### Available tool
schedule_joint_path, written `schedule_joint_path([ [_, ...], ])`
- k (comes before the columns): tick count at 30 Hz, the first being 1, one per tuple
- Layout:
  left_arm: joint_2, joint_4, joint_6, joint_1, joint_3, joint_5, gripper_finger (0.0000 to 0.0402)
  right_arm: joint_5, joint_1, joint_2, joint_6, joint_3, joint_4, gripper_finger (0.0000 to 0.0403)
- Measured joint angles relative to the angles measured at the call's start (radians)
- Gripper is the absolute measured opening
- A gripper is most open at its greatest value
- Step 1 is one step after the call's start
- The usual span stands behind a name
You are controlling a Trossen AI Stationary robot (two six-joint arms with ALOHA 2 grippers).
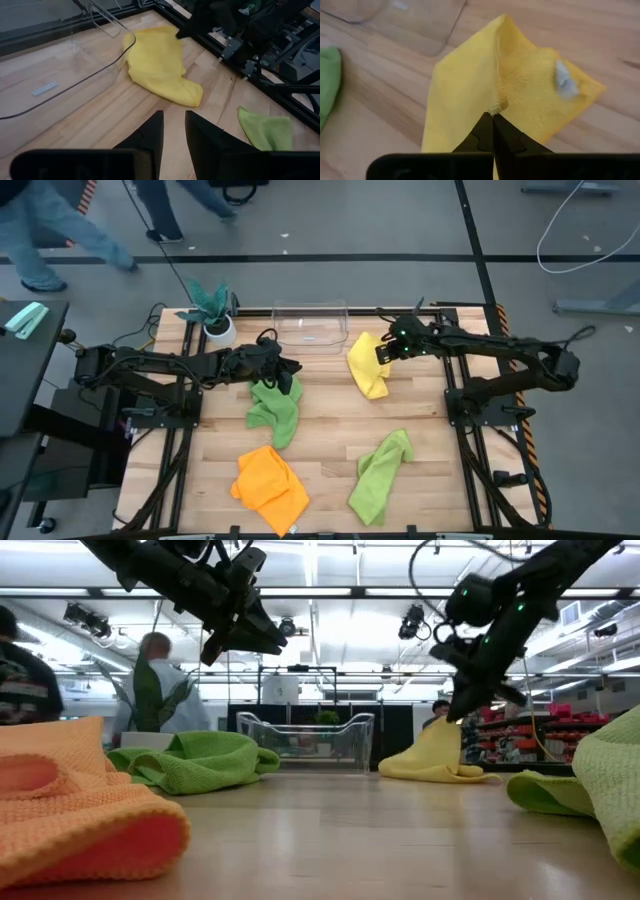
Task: Fold microfiber towels
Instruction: Fold the yellow towel
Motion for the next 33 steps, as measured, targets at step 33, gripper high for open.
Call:
schedule_joint_path([
  [33,0.446,0.010,0.225,0.251,0.440,0.585,0.0107,0.176,0.745,0.040,0.299,0.657,-0.866,0.0000],
])
